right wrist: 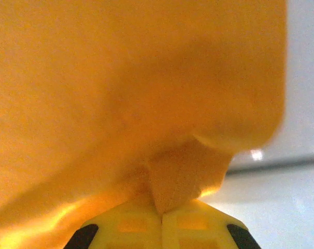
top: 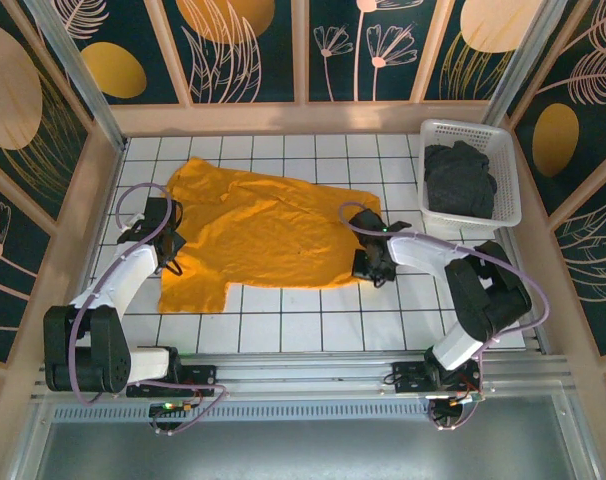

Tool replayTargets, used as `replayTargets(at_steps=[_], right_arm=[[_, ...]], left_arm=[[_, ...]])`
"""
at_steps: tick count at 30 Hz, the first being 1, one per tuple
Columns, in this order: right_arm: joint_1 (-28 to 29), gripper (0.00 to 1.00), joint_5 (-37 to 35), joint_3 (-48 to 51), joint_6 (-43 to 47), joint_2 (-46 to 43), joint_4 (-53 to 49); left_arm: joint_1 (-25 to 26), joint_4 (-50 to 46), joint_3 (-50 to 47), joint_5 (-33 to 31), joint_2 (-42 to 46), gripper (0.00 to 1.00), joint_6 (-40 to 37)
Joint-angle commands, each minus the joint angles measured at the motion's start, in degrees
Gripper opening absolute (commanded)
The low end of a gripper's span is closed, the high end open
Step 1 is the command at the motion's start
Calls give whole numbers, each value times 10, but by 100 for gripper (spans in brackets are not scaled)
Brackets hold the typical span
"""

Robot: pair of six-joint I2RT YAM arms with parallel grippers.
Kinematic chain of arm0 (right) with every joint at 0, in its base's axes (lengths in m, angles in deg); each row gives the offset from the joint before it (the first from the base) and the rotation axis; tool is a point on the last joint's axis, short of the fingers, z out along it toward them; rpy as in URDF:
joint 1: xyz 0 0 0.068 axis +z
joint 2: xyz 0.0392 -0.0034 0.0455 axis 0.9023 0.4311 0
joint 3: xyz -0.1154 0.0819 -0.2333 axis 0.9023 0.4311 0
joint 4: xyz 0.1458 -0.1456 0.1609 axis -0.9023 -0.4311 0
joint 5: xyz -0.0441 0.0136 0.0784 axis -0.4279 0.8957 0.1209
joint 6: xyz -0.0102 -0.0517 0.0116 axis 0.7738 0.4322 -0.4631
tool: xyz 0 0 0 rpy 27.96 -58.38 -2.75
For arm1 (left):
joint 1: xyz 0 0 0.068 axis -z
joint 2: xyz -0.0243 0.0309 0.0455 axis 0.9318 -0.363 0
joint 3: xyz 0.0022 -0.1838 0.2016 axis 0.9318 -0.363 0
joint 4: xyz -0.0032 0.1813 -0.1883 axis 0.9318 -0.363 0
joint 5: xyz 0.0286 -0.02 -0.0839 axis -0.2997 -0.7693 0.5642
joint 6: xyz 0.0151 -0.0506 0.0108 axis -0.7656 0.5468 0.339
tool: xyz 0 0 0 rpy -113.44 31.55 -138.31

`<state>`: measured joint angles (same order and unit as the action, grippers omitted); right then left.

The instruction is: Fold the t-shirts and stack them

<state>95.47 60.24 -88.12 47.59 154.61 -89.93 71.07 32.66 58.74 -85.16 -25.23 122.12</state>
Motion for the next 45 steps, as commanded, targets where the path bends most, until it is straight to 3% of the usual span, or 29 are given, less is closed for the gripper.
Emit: replayTargets(at_steps=[1,7,11,15,18,24,27,32,38,45], right_arm=[[-34,0,-39,-65,43,-12,39],[-112,0,-13,-259,105,-33,42],[-169,0,28,-406,105,-21,41],[-184,0,35,-485,110,-41,63],[-184,0,17,-482,97,-83,77],[-179,0,-21,-368,74,-245,146],[-179,0,-37,-354,73,-277,139],[-181,0,-26,-362,69,-240,144],[-200,0,23,-418,53,-119,202],[-215,0,65,-577,45,33,189]], left_arm=[[-2,14,39,27,18,0,-7],[-2,38,212,90,-8,0,-5],[-2,21,391,77,-47,0,-2],[-2,22,511,58,-54,0,-4],[-2,20,549,38,-34,0,2],[-1,27,557,4,38,0,16],[-2,29,561,-13,58,0,18],[-2,3,602,22,10,0,24],[-11,-36,702,111,-141,0,15],[-37,-69,885,186,-315,0,-5]])
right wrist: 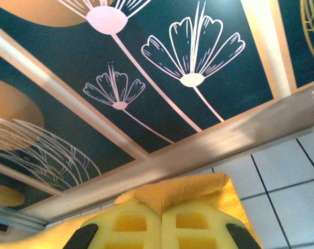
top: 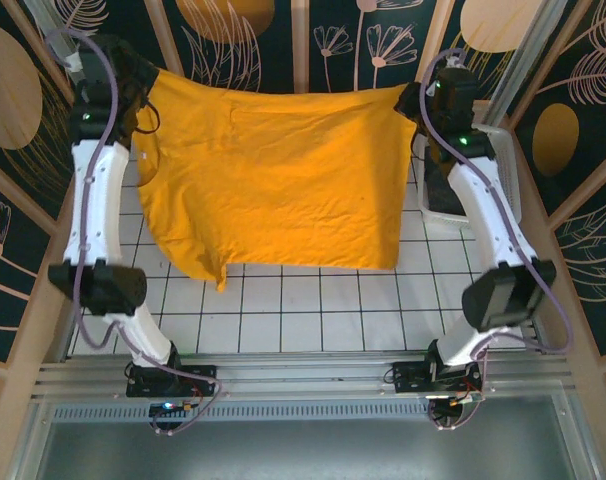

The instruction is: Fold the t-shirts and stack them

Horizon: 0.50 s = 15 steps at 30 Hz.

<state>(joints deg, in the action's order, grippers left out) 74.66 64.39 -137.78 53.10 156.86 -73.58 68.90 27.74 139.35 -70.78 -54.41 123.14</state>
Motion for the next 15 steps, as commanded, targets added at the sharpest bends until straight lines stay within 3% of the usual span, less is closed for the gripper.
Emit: replayTargets(at_steps=[1,4,7,10,15], right_arm=[[-7,0,25,-100,-12,22,20],[-9,0,17,-136,-13,34,8],[-11,0,-7,-131,-15,15,-8],[-11,0,-45,-59,-24,-45,1],[-7,0,-93,102,-45,-183,-9]], left_arm=[[-19,-22,107,47,-36,0,-15],[-25,-27,181,49,-58,0,-18],[-28,-40,194,23,-36,0,-11],[-27,-61,161,-12,13,0,-10],[-27,-126,12,-96,149,0,-15]])
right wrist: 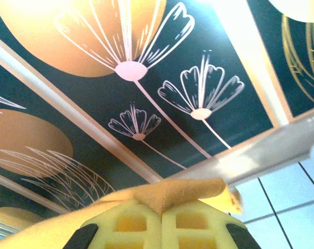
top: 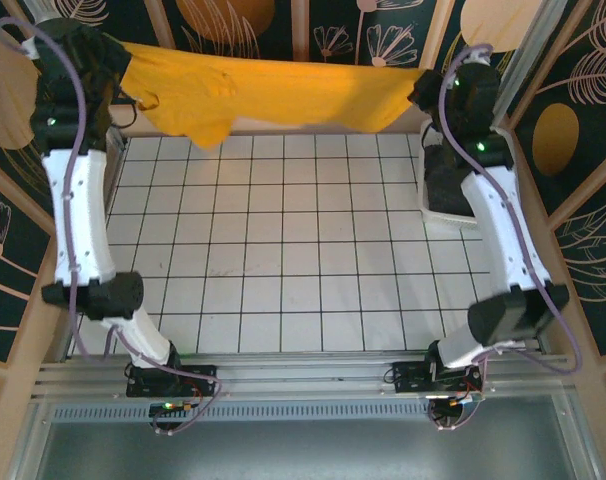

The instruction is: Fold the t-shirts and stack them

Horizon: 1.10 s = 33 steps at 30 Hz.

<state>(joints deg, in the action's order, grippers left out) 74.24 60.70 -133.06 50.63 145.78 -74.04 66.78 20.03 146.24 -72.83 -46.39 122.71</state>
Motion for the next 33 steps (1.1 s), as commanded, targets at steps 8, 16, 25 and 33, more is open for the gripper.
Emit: replayTargets(at_steps=[8,16,25,33], right_arm=[[7,0,-16,378,-78,-232,-72],[7,61,-2,518,-96,-205,-115],[8,61,-23,499,-48,-190,-116],[14,61,-14,454,-19,-167,-102]], left_arm=[[-6,0,-600,-4,301,10,44],[-5,63,-837,-22,309,68,4],[106,80,-846,84,248,45,-52],[383,125,-867,145,170,51,-120]])
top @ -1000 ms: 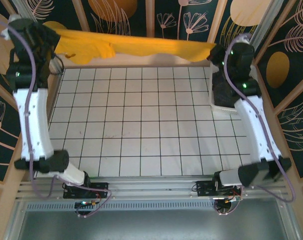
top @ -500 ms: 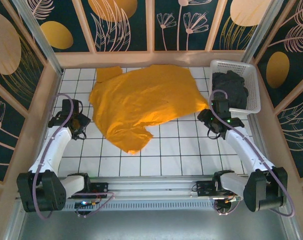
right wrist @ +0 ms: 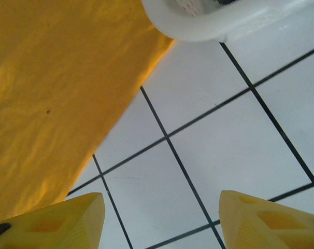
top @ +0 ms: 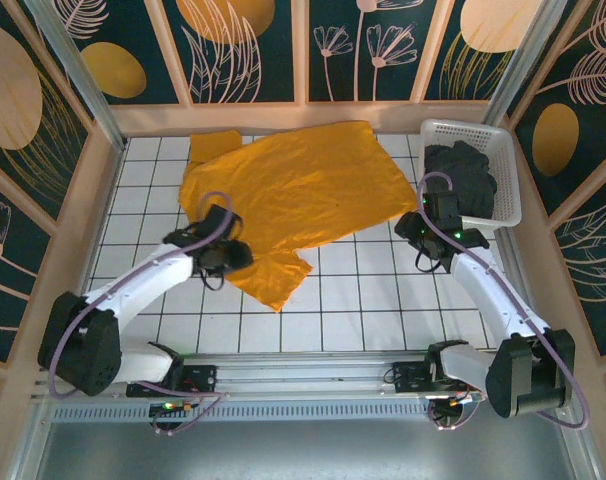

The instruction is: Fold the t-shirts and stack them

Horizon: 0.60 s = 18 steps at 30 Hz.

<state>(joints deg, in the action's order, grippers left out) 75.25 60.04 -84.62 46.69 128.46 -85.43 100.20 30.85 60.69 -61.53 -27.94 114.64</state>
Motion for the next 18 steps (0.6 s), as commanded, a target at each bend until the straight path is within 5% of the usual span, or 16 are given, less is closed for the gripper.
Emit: replayTargets(at_steps=[1,6,10,14,18], right_arm=[[5,61,-4,-34,21,8,10],[10,60,10,-52,16,8,4],[12,59,9,-61,16,5,-8],[13,58,27,-63,18,-4,-11],[13,57,22,-64,19,-5,-10]], left_arm=[[70,23,-9,34,-24,53,-44],[152,36,22,28,-104,57,-67],[160,58,24,8,-144,53,-65],[164,64,28,2,-174,46,-67],[172,74,8,-16,-191,25,-54]])
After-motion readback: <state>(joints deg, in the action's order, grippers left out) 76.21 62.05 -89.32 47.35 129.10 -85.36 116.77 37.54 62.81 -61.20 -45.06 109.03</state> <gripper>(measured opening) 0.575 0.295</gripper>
